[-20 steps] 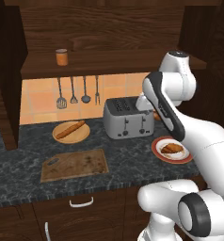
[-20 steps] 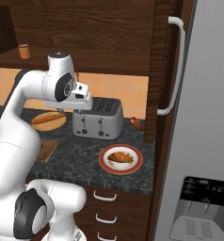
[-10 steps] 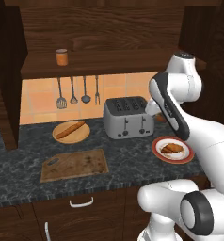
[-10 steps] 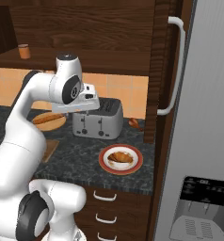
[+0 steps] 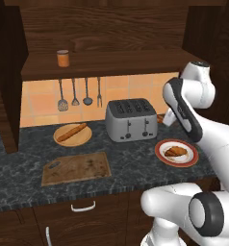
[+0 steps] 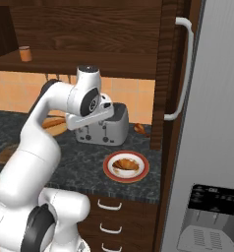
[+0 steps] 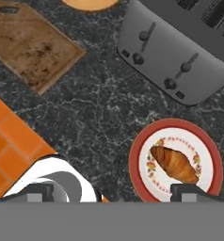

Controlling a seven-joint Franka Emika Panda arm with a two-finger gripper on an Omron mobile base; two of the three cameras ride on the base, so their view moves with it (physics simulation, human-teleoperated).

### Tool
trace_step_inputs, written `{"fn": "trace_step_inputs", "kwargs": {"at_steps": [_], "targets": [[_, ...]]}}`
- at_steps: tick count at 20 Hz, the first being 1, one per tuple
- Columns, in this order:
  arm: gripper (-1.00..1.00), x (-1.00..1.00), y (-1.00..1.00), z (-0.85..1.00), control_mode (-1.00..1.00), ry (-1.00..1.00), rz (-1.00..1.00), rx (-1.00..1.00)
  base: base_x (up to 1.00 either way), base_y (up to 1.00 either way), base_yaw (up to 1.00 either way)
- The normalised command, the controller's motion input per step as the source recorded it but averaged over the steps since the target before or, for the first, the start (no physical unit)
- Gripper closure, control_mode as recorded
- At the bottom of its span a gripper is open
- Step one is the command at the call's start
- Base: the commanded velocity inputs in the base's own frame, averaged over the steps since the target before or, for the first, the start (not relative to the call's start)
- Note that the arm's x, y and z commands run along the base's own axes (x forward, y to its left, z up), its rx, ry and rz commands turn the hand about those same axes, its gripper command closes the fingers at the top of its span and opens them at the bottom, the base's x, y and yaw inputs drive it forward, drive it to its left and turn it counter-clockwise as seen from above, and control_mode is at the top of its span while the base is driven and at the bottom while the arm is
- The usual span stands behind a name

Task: From the different types of pastries on the counter, select a croissant and place it on the cutting board. Then retrieve a jar of jam from the cabinet and place it alongside the croissant on the cutting board.

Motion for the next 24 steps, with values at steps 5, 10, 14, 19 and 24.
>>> {"fn": "trace_step_inputs", "kwargs": {"at_steps": [5, 10, 14, 19, 24], "targets": [[-1.00, 0.06, -0.32, -0.32, -1.00, 0.00, 0.33, -0.01, 0.00, 0.00, 0.00], [-1.00, 0.05, -0.44, -0.46, -1.00, 0.00, 0.31, 0.00, 0.00, 0.00, 0.00], [-1.00, 0.05, -0.34, -0.44, -1.00, 0.00, 0.30, 0.00, 0.00, 0.00, 0.00], [-1.00, 0.05, -0.15, -0.52, -1.00, -0.01, 0.22, -0.01, 0.00, 0.00, 0.00], [-1.00, 0.13, -0.06, -0.46, -1.00, 0.00, 0.24, 0.09, 0.00, 0.00, 0.00]]}}
